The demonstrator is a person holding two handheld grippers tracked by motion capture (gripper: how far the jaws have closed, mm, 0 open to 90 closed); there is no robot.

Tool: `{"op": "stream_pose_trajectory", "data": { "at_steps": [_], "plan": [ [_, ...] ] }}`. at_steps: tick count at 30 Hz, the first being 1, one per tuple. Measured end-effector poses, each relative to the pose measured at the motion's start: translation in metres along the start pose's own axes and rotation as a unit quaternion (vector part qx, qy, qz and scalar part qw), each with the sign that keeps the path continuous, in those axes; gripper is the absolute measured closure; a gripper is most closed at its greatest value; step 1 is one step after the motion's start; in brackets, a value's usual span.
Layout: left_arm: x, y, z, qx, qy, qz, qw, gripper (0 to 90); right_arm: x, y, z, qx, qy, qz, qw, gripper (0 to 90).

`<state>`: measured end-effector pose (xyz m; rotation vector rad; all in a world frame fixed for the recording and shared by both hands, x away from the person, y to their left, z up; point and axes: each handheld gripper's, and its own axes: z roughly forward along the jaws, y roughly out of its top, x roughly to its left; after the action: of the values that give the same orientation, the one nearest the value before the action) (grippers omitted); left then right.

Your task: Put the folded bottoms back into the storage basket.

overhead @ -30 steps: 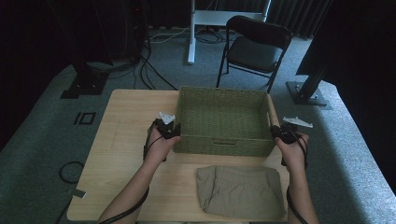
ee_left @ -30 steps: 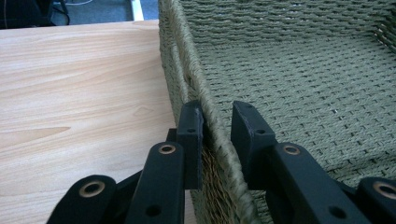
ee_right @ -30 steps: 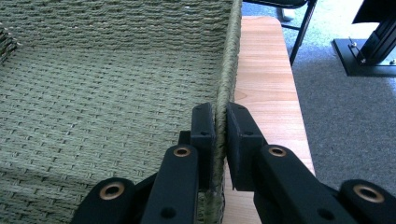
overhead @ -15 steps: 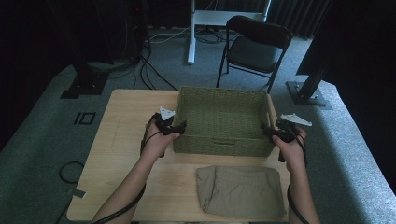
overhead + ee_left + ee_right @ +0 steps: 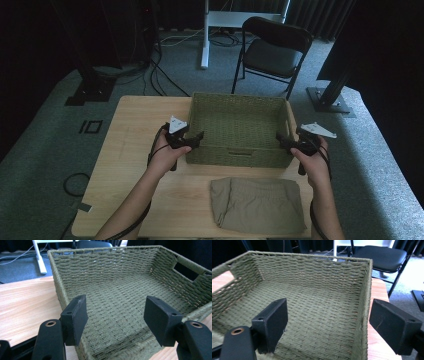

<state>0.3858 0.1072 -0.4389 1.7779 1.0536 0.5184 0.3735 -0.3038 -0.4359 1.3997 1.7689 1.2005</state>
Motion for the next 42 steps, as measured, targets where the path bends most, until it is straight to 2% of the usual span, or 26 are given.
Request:
{"op": "stream_pose_trajectory", "data": {
  "at_steps": [5, 7, 11, 12, 17, 23, 25, 29, 31, 34, 36, 39, 42],
  "plan": [
    [-0.004, 0.000, -0.005, -0.004, -0.011, 0.005, 0.9999, 34.5, 0.004, -0.003, -0.007, -0.001, 0.005, -0.011, 0.9999, 14.6],
    [-0.010, -0.003, -0.007, -0.001, -0.025, 0.021, 0.9995, 33.3, 0.007, -0.005, -0.010, -0.003, 0.014, -0.009, 0.9999, 14.0],
    [-0.016, -0.005, -0.010, 0.004, -0.036, 0.031, 0.9989, 30.0, 0.011, -0.009, -0.014, 0.003, 0.018, -0.022, 0.9996, 13.6],
    [-0.020, -0.007, -0.013, 0.005, -0.042, 0.042, 0.9982, 29.9, 0.013, -0.011, -0.016, 0.001, 0.023, -0.019, 0.9995, 13.6],
    [-0.026, -0.008, -0.018, 0.000, -0.051, 0.045, 0.9977, 29.9, 0.016, -0.014, -0.023, -0.003, 0.026, -0.023, 0.9994, 13.6],
    [-0.033, -0.018, -0.022, 0.006, -0.059, 0.051, 0.9970, 29.8, 0.019, -0.021, -0.031, -0.010, 0.031, -0.019, 0.9993, 13.5],
    [-0.037, -0.023, -0.021, 0.011, -0.066, 0.052, 0.9964, 29.8, 0.020, -0.026, -0.034, -0.006, 0.032, -0.027, 0.9991, 13.6],
    [-0.047, -0.030, -0.021, 0.017, -0.077, 0.059, 0.9951, 29.1, 0.019, -0.030, -0.039, -0.007, 0.037, -0.025, 0.9990, 13.5],
    [-0.051, -0.034, -0.021, 0.019, -0.084, 0.056, 0.9947, 29.1, 0.018, -0.034, -0.043, -0.009, 0.039, -0.025, 0.9989, 13.4],
    [-0.060, -0.044, -0.022, 0.032, -0.089, 0.061, 0.9936, 29.0, 0.018, -0.039, -0.048, -0.010, 0.043, -0.034, 0.9984, 13.4],
    [-0.063, -0.049, -0.022, 0.036, -0.094, 0.057, 0.9933, 29.0, 0.018, -0.041, -0.049, -0.012, 0.044, -0.038, 0.9982, 13.4],
    [-0.069, -0.059, -0.020, 0.053, -0.103, 0.057, 0.9917, 28.1, 0.020, -0.049, -0.053, -0.011, 0.046, -0.045, 0.9979, 13.3],
    [-0.073, -0.065, -0.019, 0.064, -0.105, 0.059, 0.9907, 27.4, 0.022, -0.057, -0.054, -0.007, 0.058, -0.046, 0.9972, 12.6]
  ]
}}
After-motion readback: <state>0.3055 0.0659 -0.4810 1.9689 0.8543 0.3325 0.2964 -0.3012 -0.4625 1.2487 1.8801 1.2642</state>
